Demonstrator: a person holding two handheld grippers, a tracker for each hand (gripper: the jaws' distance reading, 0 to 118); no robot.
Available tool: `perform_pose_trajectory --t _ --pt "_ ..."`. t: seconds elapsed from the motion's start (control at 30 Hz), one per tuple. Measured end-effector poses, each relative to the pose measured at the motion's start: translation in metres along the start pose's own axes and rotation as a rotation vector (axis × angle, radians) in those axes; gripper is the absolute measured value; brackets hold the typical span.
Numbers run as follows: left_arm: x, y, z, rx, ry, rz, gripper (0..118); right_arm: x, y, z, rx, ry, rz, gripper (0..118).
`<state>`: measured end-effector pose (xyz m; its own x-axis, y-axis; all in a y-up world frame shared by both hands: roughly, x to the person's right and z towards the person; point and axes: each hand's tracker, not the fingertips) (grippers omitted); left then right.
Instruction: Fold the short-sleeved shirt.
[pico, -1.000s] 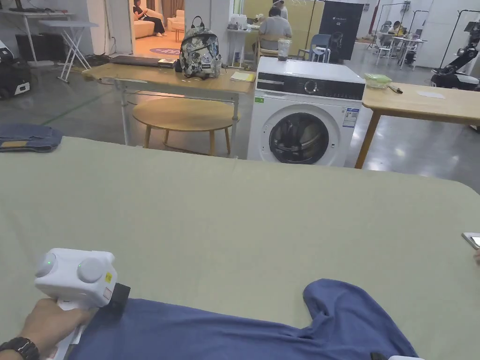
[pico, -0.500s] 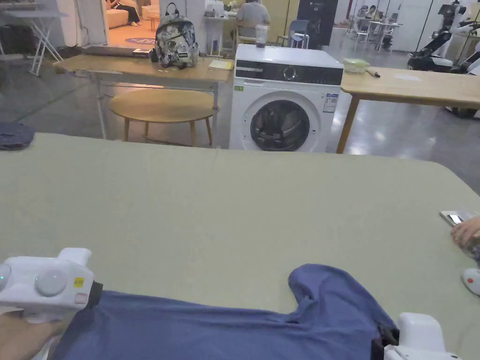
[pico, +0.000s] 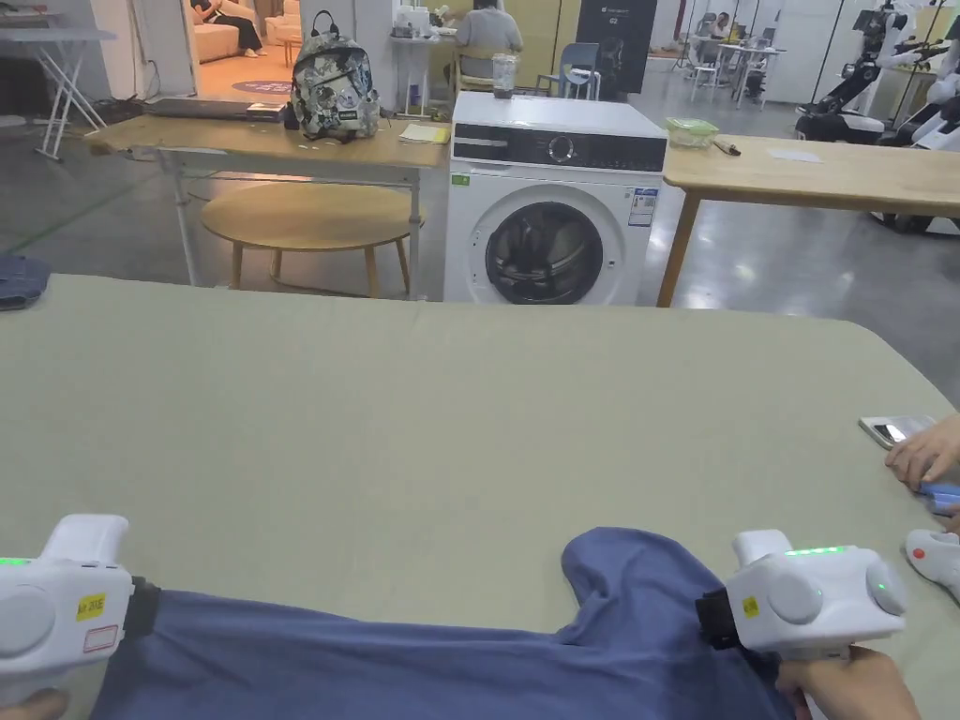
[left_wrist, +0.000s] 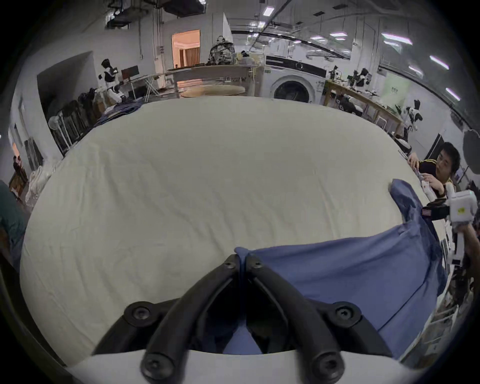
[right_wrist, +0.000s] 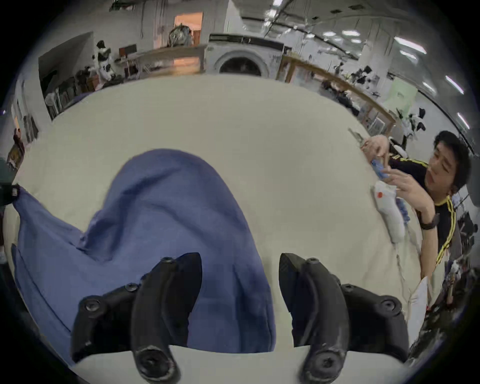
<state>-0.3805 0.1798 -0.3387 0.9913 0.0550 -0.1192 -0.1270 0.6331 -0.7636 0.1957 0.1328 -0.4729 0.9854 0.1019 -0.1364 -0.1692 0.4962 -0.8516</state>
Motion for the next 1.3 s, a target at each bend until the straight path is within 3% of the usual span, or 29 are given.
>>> perform_pose_trajectory --t 0.2,0.23,0.3,0.33,0.7,1.3 --pt "0.001 -0.003 0.003 -0.004 0.006 -0.008 0 0.005 0.001 0.001 -0.026 0.043 -0.091 58" --pt "0.001 -0.004 0.003 -0.003 0.005 -0.006 0 0.004 -0.001 0.005 -0.011 0.043 -0.095 44" --pt "0.001 -0.005 0.003 -0.007 -0.001 0.0 0 0.006 -0.004 0.004 -0.017 0.089 -0.102 5" --pt "0.001 -0.006 0.003 -0.006 0.001 0.001 0 0.007 -0.006 0.003 -0.019 0.069 -0.096 0" --pt "-0.01 -0.024 0.043 0.052 -0.027 0.047 0 0.005 -0.041 0.092 0.203 0.057 -0.072 0" --pt "-0.028 -0.116 0.152 0.174 -0.072 0.09 0 0.006 -0.166 0.216 0.315 0.053 -0.036 0"
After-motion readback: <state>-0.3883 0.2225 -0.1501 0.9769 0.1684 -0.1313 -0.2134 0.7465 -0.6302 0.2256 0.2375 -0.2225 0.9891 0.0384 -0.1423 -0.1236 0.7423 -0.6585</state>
